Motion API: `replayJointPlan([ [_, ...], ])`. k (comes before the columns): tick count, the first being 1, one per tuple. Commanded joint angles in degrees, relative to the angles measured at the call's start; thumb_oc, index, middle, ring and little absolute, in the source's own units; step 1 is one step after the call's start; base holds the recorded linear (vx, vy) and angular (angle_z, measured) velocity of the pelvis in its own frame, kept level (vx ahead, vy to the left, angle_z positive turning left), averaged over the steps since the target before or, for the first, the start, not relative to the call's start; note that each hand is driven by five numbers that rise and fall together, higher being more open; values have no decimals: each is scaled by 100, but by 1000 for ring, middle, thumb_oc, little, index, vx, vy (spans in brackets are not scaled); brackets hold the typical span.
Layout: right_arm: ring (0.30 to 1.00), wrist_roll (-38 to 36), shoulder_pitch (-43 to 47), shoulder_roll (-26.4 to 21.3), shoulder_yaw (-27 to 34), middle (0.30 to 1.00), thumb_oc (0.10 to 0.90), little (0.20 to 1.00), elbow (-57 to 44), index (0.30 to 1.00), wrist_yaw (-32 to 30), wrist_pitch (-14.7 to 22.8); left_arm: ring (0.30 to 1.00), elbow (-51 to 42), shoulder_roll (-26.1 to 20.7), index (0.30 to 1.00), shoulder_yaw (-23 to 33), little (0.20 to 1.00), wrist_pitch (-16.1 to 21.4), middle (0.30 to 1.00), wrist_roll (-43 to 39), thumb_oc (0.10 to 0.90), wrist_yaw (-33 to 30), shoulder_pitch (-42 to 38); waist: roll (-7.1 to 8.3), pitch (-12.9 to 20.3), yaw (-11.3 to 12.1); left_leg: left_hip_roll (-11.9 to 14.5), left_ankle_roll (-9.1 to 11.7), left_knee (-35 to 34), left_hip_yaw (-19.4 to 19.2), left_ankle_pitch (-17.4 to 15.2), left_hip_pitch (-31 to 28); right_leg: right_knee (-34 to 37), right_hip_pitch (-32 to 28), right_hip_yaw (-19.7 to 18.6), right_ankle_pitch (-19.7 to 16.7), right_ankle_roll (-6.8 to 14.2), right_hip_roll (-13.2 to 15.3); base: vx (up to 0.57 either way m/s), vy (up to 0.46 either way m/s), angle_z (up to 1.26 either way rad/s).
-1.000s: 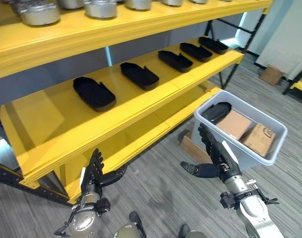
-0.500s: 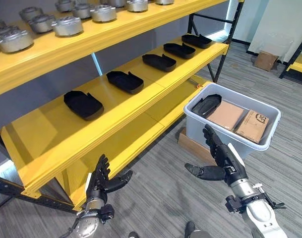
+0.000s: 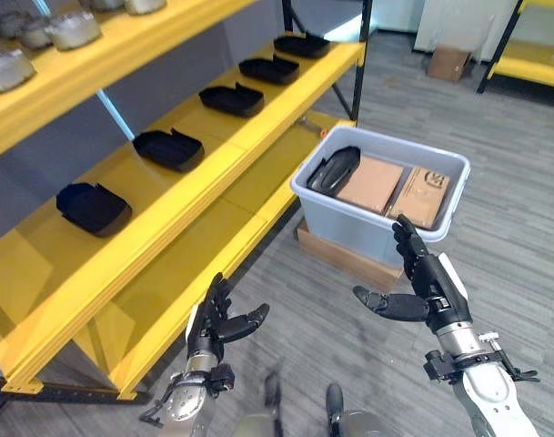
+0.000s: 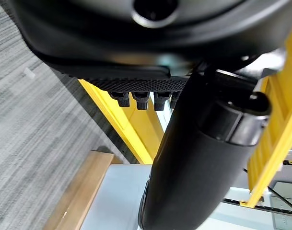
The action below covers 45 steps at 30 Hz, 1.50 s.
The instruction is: Move parts from the plastic box to the shelf.
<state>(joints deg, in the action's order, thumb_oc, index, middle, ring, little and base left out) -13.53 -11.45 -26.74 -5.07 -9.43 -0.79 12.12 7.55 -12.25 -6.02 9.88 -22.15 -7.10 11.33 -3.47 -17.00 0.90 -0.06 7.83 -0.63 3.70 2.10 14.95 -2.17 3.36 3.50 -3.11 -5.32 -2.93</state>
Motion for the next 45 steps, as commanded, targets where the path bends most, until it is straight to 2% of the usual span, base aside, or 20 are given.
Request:
replayJointPlan([
  [1,1000,68,446,70,-52,1000,900,1000,-828,1000,26,676,1000,-725,-329,1000,299,1000,705,1000,-58,900,-44,-182,101,98,64,85,-404,53,324,1126,153,-318,-693,-241,1039,569,-98,140,174,-74],
  [3,1000,73,460,85,-72,1000,900,1000,-828,1000,49,665,1000,-765,-331,1000,264,1000,719,1000,-42,900,-58,-237,113,100,51,108,-357,-44,285,1213,96,-271,-735,-266,1059,554,-90,111,119,-106],
  [5,1000,9,472,90,-80,1000,900,1000,-786,1000,52,663,1000,-787,-397,1000,242,1000,754,1000,-41,900,-110,-345,185,139,13,90,-377,47,237,1135,58,-279,-725,-336,1112,566,-4,147,174,-84],
  [6,1000,-14,532,98,-125,1000,900,1000,-751,1000,52,618,1000,-794,-437,1000,240,1000,772,1000,-66,900,-171,-451,255,215,-6,133,-447,142,17,1007,18,-307,-734,-444,1174,612,114,187,169,-59],
  [8,1000,-3,567,109,-160,1000,900,1000,-736,1000,47,603,1000,-804,-436,1000,218,1000,778,1000,-81,900,-195,-490,283,248,-9,166,-472,189,-97,957,11,-333,-752,-460,1194,629,181,188,162,-67],
  [9,1000,40,692,126,-253,1000,900,1000,-672,1000,-4,559,1000,-806,-463,1000,180,1000,783,1000,-87,900,-254,-591,340,325,-13,171,-587,227,-275,828,-82,-369,-779,-552,1226,688,299,179,149,-76],
  [12,1000,56,896,191,-352,1000,900,1000,-583,1000,-93,521,1000,-758,-483,1000,146,1000,770,1000,-66,900,-381,-744,416,410,-40,157,-660,356,-499,664,-91,-380,-763,-610,1243,759,438,165,125,-50],
  [17,1000,128,1180,205,-589,1000,900,1000,-485,1000,-159,449,1000,-674,-459,1000,149,1000,771,1000,-50,900,-621,-903,488,489,-38,104,-811,603,-768,349,22,-338,-661,-736,1190,898,680,102,85,-15],
  [22,1000,187,1311,242,-650,1000,900,1000,-449,1000,-196,434,1000,-630,-449,1000,90,1000,746,1000,-40,900,-685,-1037,522,529,-42,11,-912,857,-812,70,88,-466,-633,-725,1240,1000,802,105,75,-8],
  [25,1000,217,1347,298,-677,1000,900,1000,-411,1000,-243,437,1000,-595,-461,1000,5,1000,713,1000,-35,900,-709,-1131,526,526,-44,-81,-1048,965,-756,-155,24,-1057,-458,-710,1250,1108,830,91,88,0],
  [29,1000,239,1443,356,-774,1000,900,1000,-437,1000,-280,447,1000,-572,-550,1000,-70,1000,675,1000,54,900,-789,-1262,462,257,-179,-212,-1269,927,-710,-360,-379,-2841,450,-650,297,1339,682,24,108,3],
  [31,1000,266,1496,393,-862,1000,900,1000,-417,1000,-293,430,1000,-568,-584,1000,-74,1000,659,1000,85,900,-837,-1300,358,87,-216,-198,-1336,838,-761,-409,-637,-3523,874,-357,283,1308,685,80,147,-3],
  [32,1000,303,1527,414,-878,1000,900,1000,-424,1000,-324,422,1000,-573,-588,1000,-44,1000,651,1000,94,900,-877,-1308,330,45,-188,-202,-1362,785,-875,-481,-779,-3566,1039,-7,295,1305,934,124,137,-10],
  [33,1000,317,1543,427,-895,1000,900,1000,-405,1000,-337,403,1000,-591,-582,1000,-38,1000,644,1000,81,900,-871,-1310,292,25,-212,-199,-1359,718,-908,-500,-891,-3470,1189,74,361,1261,980,130,101,-22],
  [35,1000,313,1684,416,-915,1000,900,1000,-330,1000,-374,414,1000,-566,-536,1000,-24,1000,668,1000,43,900,-887,-1367,296,-38,-254,-239,-1285,602,-944,-544,-1081,-2680,1532,219,547,1172,929,157,2,-48],
  [37,1000,308,1738,387,-914,1000,900,1000,-253,1000,-413,429,1000,-547,-485,1000,9,1000,698,1000,42,900,-888,-1340,354,-94,-320,-328,-1224,549,-977,-657,-1259,-1506,1583,259,267,1207,957,207,-71,-57],
  [39,1000,480,1781,338,-904,1000,900,1000,-228,1000,-449,421,1000,-474,-433,1000,25,1000,710,1000,75,900,-910,-1335,378,-109,-358,-283,-1119,441,-1049,-744,-1437,-394,1528,405,-142,1326,1126,223,-99,-28],
  [42,1000,548,1570,279,-729,1000,900,1000,-393,1000,-439,449,1000,-474,-370,1000,-19,1000,749,1000,42,900,-834,-1268,475,-10,-382,-284,-1044,314,-1041,-822,-1611,-175,1314,288,-346,1335,1114,243,-120,-3],
  [44,1000,566,1598,230,-675,1000,900,1000,-370,1000,-502,472,1000,-444,-314,1000,-111,1000,766,1000,27,900,-867,-1373,466,28,-419,-245,-994,340,-1040,-879,-1576,-140,1261,280,-410,1312,1104,175,-120,24],
  [45,1000,553,1646,177,-565,1000,900,1000,-309,1000,-590,499,1000,-446,-268,1000,-185,1000,804,1000,-27,900,-856,-1460,436,106,-477,-125,-913,385,-971,-907,-1530,-167,1204,436,-349,1242,1014,189,-167,48],
])
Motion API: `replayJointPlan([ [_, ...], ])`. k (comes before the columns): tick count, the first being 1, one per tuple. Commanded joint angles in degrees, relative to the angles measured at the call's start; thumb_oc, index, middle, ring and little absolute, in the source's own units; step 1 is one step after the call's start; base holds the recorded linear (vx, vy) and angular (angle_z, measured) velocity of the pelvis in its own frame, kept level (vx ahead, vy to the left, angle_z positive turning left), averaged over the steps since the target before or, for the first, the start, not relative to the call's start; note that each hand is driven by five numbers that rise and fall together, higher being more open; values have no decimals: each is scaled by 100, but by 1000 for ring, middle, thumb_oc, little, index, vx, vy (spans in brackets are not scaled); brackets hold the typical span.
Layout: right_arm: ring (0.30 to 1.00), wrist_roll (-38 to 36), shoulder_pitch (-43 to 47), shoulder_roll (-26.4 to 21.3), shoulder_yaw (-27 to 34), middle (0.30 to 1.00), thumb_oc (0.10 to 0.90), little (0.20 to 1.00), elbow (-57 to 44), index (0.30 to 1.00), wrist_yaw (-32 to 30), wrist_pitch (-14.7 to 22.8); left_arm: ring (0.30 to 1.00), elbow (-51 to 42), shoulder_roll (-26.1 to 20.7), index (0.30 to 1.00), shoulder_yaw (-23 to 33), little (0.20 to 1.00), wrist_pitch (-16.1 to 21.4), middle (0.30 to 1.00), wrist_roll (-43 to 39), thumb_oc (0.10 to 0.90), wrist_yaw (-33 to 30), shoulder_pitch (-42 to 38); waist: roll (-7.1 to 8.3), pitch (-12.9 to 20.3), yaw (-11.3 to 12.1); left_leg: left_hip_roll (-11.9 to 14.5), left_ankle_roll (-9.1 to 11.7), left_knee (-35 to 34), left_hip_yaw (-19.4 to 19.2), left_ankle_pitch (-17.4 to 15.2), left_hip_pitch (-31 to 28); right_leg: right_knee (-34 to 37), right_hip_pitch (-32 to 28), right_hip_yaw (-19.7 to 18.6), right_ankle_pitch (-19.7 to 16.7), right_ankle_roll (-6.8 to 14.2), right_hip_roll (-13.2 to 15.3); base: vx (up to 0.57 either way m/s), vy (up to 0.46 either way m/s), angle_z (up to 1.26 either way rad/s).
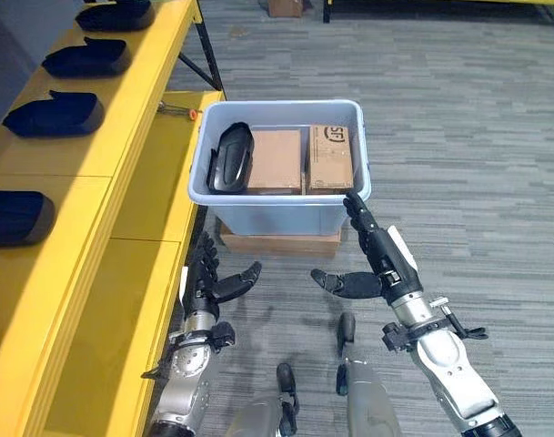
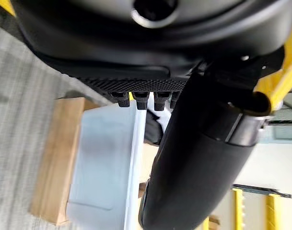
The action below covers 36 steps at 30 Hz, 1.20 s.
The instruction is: Move parts from the plastic box to the shelf.
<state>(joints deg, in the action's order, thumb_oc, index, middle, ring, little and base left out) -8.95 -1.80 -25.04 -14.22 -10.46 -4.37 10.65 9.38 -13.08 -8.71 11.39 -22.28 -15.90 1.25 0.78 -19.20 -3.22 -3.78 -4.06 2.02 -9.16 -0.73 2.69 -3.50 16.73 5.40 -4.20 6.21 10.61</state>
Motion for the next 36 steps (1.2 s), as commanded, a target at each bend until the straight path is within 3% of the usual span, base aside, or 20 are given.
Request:
replayJointPlan([
  [1,1000,85,738,-3,372,1000,900,1000,-154,1000,-272,655,1000,-633,-152,1000,68,1000,658,1000,-26,900,16,-493,-14,345,-80,303,301,142,328,-655,-299,-131,-134,345,-180,76,-347,254,-217,53],
  [10,1000,105,932,-6,482,1000,900,1000,0,1000,-536,712,1000,-409,-155,1000,-218,1000,585,1000,-35,900,-98,-1062,-134,329,-349,806,605,202,421,-658,-439,-867,-28,510,421,-158,-548,176,-147,23],
  [11,1000,110,938,-6,447,1000,900,1000,23,1000,-536,730,1000,-450,-167,1000,-178,1000,580,1000,-22,900,-106,-1062,-99,337,-362,963,715,916,368,-451,-279,-809,-188,462,581,-299,-684,149,-147,20],
  [12,1000,111,939,-4,446,1000,900,1000,23,1000,-536,730,1000,-452,-169,1000,-177,1000,579,1000,-22,900,-105,-1061,-101,334,-361,976,723,968,371,-475,-255,-802,-190,463,577,-307,-695,182,-204,14],
  [14,1000,74,928,-11,423,1000,900,1000,20,1000,-538,748,1000,-495,-175,1000,-153,1000,576,1000,-38,900,-108,-1008,-42,257,-269,994,796,2287,438,-14,235,-649,-481,375,645,-473,-845,90,-154,-4],
  [16,1000,64,951,-64,401,1000,900,1000,-9,1000,-546,772,1000,-554,-159,1000,-150,1000,583,1000,-67,900,-126,-998,52,43,-81,713,803,3372,788,144,765,-614,-676,239,711,-591,-899,67,-112,-20],
  [17,1000,72,962,-68,401,1000,900,1000,-9,1000,-559,774,1000,-564,-148,1000,-156,1000,581,1000,-72,900,-138,-1014,119,6,-60,672,741,3471,817,111,1016,-542,-725,201,717,-604,-874,33,-65,-60],
  [20,1000,105,925,-82,428,1000,900,1000,-3,1000,-607,772,1000,-587,-132,1000,-125,1000,540,1000,-87,900,-123,-986,239,-21,-41,1273,620,2727,628,103,1514,-455,-933,132,745,-516,-764,85,-3,-47],
  [21,1000,105,922,-82,425,1000,900,1000,-3,1000,-608,772,1000,-587,-132,1000,-125,1000,539,1000,-87,900,-123,-981,250,-21,-29,1269,625,2679,607,114,1472,-444,-949,117,745,-517,-759,187,155,11],
  [22,1000,164,911,-79,408,1000,900,1000,23,1000,-684,774,1000,-570,-146,1000,-92,1000,557,1000,-89,900,-173,-957,232,-24,70,1624,752,1178,635,655,1419,-419,-1054,31,812,-470,-766,184,193,1],
  [23,1000,178,900,-90,397,1000,900,1000,37,1000,-684,764,1000,-561,-156,1000,-67,1000,570,1000,-89,900,-187,-941,192,-9,110,1709,832,751,717,849,1361,-441,-1066,-18,836,-446,-798,238,269,-20],
  [24,1000,223,901,-95,380,1000,900,1000,65,1000,-720,762,1000,-531,-148,1000,-43,1000,572,1000,-62,900,-211,-930,134,3,169,1855,976,115,725,1333,1323,-447,-1136,-85,914,-444,-849,188,226,-41],
  [25,1000,263,901,-89,363,1000,900,1000,113,1000,-761,737,1000,-493,-140,1000,-32,1000,577,1000,-56,900,-239,-945,82,26,204,1957,1083,-315,719,1590,1299,-481,-1177,-141,973,-421,-867,141,157,-46],
  [26,1000,263,901,-89,363,1000,900,1000,113,1000,-762,738,1000,-493,-140,1000,-32,1000,578,1000,-56,900,-239,-945,84,22,210,1958,1083,-338,709,1601,1280,-483,-1180,-147,974,-421,-866,201,247,-52],
  [28,1000,342,898,-79,373,1000,900,1000,131,1000,-792,734,1000,-395,-100,1000,-21,1000,600,1000,-43,900,-283,-1013,-65,79,241,2071,1301,-665,524,1834,1263,-568,-1359,-250,1133,-374,-889,204,307,-39],
  [29,1000,336,872,-68,365,1000,900,1000,90,1000,-774,746,1000,-420,-107,1000,-21,1000,622,1000,-58,900,-271,-979,-94,121,240,2080,1236,-693,485,1605,1066,-632,-1396,-327,1237,-330,-862,122,286,-65],
  [31,1000,433,861,-38,365,1000,900,1000,86,1000,-767,728,1000,-437,-132,1000,-34,1000,645,1000,-17,900,-282,-958,-161,205,296,2014,1254,-702,539,1597,1028,-505,-1487,-436,1160,-273,-806,114,298,-71],
  [36,1000,400,855,141,370,1000,900,1000,184,1000,-818,674,1000,-383,-293,1000,-16,1000,648,1000,64,900,-349,-1057,-74,327,319,1771,1097,-502,259,1366,837,-255,-1716,-558,1077,-51,-383,108,259,-26],
])
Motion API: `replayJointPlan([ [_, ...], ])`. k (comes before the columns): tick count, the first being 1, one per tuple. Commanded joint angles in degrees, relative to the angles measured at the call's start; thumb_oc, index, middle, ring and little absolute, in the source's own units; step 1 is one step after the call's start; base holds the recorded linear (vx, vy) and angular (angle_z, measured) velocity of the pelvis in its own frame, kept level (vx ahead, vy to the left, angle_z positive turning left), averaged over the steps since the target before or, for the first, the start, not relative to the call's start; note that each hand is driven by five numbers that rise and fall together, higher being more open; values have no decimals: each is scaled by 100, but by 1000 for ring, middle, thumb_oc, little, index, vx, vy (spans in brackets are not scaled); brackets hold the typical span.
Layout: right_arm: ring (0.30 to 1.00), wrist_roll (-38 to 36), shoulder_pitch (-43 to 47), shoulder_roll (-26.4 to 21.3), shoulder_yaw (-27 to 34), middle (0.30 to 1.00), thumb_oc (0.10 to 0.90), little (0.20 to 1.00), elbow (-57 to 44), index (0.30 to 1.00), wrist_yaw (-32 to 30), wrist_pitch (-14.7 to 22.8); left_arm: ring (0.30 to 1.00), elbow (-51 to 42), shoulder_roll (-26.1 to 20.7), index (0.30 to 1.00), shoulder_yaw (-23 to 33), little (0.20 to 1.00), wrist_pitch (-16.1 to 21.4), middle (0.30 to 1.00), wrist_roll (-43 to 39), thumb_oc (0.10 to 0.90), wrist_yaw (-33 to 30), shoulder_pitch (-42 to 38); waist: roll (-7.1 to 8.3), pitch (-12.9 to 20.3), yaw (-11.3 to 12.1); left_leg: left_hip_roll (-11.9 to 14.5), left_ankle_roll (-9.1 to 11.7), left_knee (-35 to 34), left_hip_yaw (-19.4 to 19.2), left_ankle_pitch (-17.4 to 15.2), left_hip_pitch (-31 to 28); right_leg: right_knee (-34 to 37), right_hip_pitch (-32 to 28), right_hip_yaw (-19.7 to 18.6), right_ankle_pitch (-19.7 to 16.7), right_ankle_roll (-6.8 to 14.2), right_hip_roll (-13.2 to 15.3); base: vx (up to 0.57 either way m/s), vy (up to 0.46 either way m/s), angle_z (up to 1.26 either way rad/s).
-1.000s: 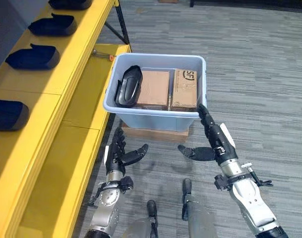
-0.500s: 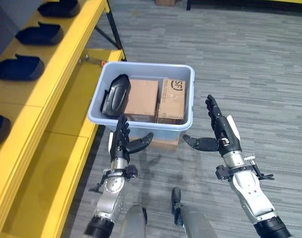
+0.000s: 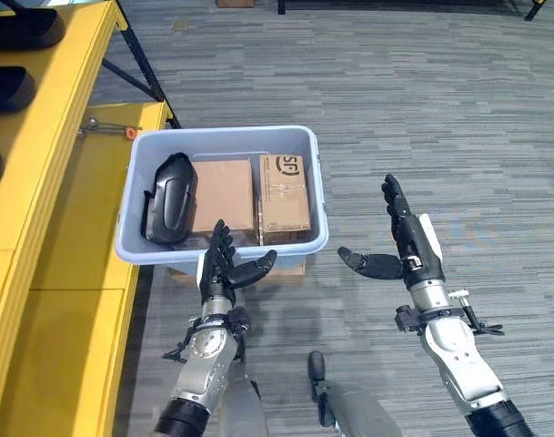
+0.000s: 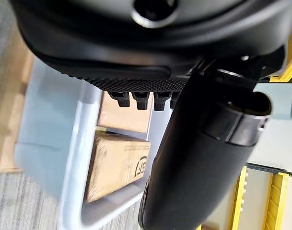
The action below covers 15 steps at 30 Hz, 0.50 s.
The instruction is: Move parts from the plastic box to the shelf.
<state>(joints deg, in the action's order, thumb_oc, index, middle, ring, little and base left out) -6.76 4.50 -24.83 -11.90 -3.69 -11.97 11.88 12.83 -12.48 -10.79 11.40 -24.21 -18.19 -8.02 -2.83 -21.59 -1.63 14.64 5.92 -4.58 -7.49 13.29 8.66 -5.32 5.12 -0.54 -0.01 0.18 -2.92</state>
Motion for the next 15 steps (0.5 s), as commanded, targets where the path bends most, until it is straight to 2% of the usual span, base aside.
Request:
replayJointPlan([
  [1,1000,192,266,134,124,1000,900,1000,-492,1000,-70,536,1000,-726,-385,1000,203,1000,655,1000,260,900,-149,-203,315,582,162,-127,23,267,79,-151,269,-36,-574,30,628,598,1052,47,216,-1],
  [6,1000,209,360,242,69,1000,900,1000,-455,1000,-45,472,1000,-616,-413,1000,174,1000,667,1000,249,900,-256,-413,494,690,187,-363,-187,695,-81,-529,437,20,-585,49,501,796,1399,53,184,15],
  [9,1000,296,456,184,100,1000,900,1000,-452,1000,-33,440,1000,-614,-432,1000,131,1000,667,1000,185,900,-271,-540,660,787,242,-519,-293,1119,-91,-861,664,57,-618,198,363,942,1649,83,160,-5],
  [13,1000,284,543,206,73,1000,900,1000,-443,1000,-40,451,1000,-597,-457,1000,75,1000,646,1000,171,900,-278,-598,713,826,273,-688,-437,1302,-56,-1082,742,-112,-559,227,153,1033,1794,63,143,2],
  [15,1000,241,566,231,63,1000,900,1000,-455,1000,-33,462,1000,-602,-503,1000,25,1000,635,1000,195,900,-275,-626,712,831,267,-854,-548,1428,-6,-1221,824,-342,-486,248,-147,1071,1901,57,179,7],
])
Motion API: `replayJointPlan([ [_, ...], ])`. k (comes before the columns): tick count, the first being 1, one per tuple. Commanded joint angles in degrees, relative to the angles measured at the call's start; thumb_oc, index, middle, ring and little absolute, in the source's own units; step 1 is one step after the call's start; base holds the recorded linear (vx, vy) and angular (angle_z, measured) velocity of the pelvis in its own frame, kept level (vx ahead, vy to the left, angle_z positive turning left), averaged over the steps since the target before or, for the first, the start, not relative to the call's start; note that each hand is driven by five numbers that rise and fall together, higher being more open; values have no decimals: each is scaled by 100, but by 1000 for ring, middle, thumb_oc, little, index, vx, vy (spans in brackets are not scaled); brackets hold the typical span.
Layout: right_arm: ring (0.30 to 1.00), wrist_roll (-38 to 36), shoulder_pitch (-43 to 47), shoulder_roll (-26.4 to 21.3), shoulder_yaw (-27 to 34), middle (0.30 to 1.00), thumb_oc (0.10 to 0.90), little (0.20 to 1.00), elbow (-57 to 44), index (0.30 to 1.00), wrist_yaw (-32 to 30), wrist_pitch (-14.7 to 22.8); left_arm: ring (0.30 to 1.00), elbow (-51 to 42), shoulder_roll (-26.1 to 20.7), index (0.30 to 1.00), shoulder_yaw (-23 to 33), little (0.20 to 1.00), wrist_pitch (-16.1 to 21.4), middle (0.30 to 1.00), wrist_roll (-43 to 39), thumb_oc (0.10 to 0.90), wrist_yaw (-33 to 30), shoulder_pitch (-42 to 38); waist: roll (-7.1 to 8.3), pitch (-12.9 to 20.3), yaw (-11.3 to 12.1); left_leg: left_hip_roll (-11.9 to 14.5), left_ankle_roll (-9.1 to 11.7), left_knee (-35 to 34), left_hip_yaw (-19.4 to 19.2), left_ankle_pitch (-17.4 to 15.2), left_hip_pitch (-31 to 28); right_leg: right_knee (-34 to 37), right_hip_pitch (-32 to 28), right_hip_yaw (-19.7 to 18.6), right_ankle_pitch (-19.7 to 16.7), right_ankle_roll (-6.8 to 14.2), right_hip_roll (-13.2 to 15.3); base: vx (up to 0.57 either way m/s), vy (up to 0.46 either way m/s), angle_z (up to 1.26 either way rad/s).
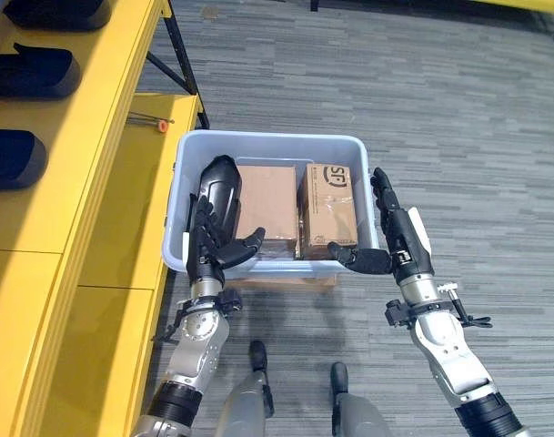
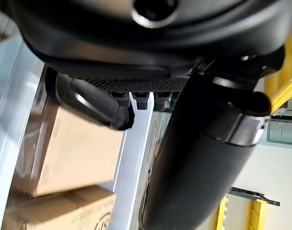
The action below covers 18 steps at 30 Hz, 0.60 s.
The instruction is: Move parts from the plastic box to the shelf.
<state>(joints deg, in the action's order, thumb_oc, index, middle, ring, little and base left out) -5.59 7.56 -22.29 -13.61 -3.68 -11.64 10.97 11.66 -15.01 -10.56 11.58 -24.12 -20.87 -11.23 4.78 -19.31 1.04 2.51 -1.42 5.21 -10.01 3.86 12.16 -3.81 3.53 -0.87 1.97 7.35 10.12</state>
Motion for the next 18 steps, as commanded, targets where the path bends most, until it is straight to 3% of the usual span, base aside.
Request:
replayJointPlan([
  [1,1000,111,264,-7,216,1000,900,1000,-464,1000,-60,549,1000,-496,-264,1000,-30,1000,609,1000,205,900,0,-317,-61,614,0,287,137,440,278,-329,462,-563,-304,289,-445,364,641,64,188,19],
  [4,1000,96,323,29,160,1000,900,1000,-417,1000,-48,514,1000,-485,-310,1000,-75,1000,563,1000,213,900,24,-335,-116,623,-10,118,-17,349,264,-407,314,-930,-76,333,-980,273,751,41,189,20],
  [5,1000,96,326,29,159,1000,900,1000,-414,1000,-49,515,1000,-486,-310,1000,-73,1000,562,1000,213,900,24,-335,-115,624,-5,117,-21,340,256,-403,310,-931,-70,325,-984,275,753,7,265,4],
  [6,1000,68,433,49,81,1000,900,1000,-402,1000,-34,497,1000,-521,-388,1000,-29,1000,549,1000,207,900,12,-332,-183,549,65,94,-67,188,108,-426,143,-1261,182,887,-1088,194,864,12,268,-2],
  [7,1000,59,450,52,55,1000,900,1000,-402,1000,-14,506,1000,-564,-406,1000,25,1000,549,1000,200,900,19,-298,-203,533,89,56,-92,113,56,-457,44,-1387,236,1153,-992,156,880,35,352,-21],
  [8,1000,70,503,36,-19,1000,900,1000,-367,1000,31,500,1000,-599,-402,1000,49,1000,556,1000,191,900,24,-261,-210,497,77,0,-103,-1,1,-491,-113,-1511,333,1304,-852,128,769,53,237,-42],
  [10,1000,16,625,35,-109,1000,900,1000,-242,1000,96,512,1000,-559,-391,1000,120,1000,574,1000,178,900,51,-247,-271,426,-25,-21,-93,-355,-15,-369,-353,-1548,834,1077,-321,-32,41,36,188,-64],
  [11,1000,-6,678,33,-137,1000,900,1000,-218,1000,113,505,1000,-531,-383,1000,165,1000,575,1000,174,900,37,-232,-270,388,-47,-56,-103,-428,1,-327,-410,-1491,997,1088,-231,-81,-167,31,106,-34],
  [13,1000,25,706,-25,-191,1000,900,1000,-203,1000,170,543,1000,-541,-312,1000,299,1000,583,1000,209,900,15,-112,-217,365,-72,-143,-33,-641,-47,-278,-618,-912,973,1157,-202,-151,-391,74,16,-21],
  [16,1000,83,638,-92,-131,1000,900,1000,-271,1000,139,572,1000,-478,-191,1000,231,1000,591,1000,218,900,60,-101,-217,387,-146,-176,6,-648,-10,-271,-660,-587,717,726,-78,-182,-568,41,-65,1],
  [18,1000,170,657,-139,-90,1000,900,1000,-293,1000,55,597,1000,-459,-130,1000,218,1000,633,1000,192,900,34,-148,-242,388,-152,-138,73,-635,-21,-250,-597,-443,723,761,-115,-233,-618,-27,-129,28],
])
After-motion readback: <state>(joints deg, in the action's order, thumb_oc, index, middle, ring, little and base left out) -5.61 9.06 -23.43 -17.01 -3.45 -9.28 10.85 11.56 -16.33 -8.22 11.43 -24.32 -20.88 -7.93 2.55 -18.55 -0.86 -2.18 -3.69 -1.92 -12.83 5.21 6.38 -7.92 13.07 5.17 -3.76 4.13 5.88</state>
